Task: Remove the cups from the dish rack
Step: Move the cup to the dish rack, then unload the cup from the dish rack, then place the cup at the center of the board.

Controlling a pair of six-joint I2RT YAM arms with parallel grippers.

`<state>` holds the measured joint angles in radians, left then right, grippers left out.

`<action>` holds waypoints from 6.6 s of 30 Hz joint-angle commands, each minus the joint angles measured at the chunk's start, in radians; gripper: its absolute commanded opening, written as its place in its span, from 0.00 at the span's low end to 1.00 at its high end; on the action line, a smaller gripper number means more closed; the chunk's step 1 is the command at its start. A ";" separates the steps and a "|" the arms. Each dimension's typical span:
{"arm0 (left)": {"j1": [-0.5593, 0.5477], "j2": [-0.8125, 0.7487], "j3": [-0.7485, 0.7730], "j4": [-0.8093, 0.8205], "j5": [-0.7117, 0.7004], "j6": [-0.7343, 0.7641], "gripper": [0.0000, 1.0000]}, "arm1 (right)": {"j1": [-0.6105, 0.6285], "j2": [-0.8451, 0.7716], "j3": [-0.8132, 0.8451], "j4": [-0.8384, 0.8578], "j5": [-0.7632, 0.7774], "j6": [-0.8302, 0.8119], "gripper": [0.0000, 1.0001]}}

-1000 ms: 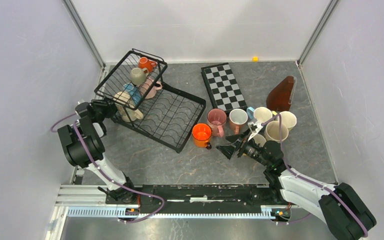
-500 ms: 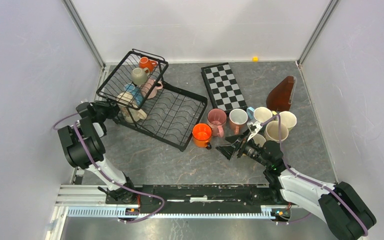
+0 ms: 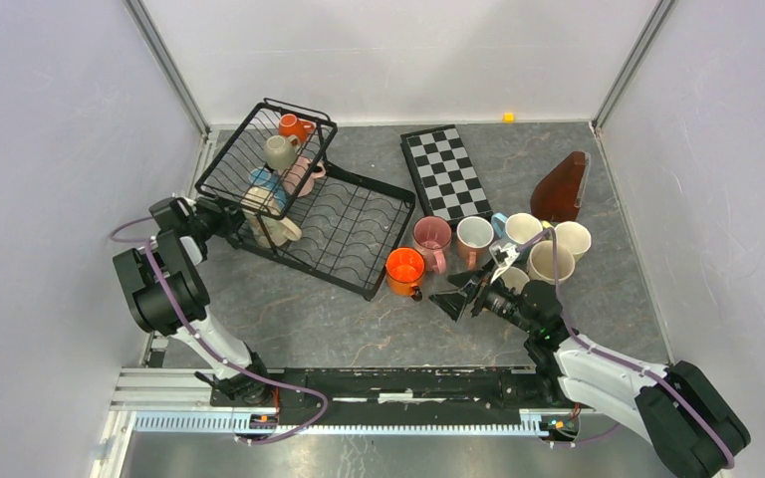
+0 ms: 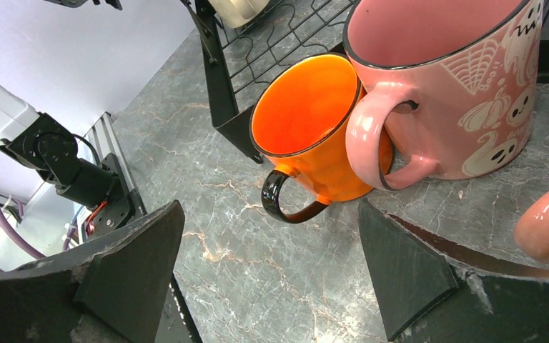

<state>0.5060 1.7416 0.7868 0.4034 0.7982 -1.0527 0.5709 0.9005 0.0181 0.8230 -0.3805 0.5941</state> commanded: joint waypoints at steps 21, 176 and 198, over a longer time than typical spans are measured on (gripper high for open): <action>-0.027 0.025 0.166 -0.438 0.107 0.245 0.20 | 0.025 0.020 -0.024 -0.004 0.014 -0.037 0.98; -0.655 -1.116 0.043 -1.051 -0.388 0.259 0.95 | 0.296 0.864 1.063 -0.129 0.324 -0.320 0.00; -0.982 -1.148 -0.053 -0.862 -0.807 -0.011 0.94 | 0.244 0.755 1.109 -0.265 0.297 -0.196 0.00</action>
<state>-0.4168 0.5583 0.7002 -0.5385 0.1112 -0.9997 0.8238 1.7588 1.0584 0.4492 -0.0708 0.3664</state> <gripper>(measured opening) 0.944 0.279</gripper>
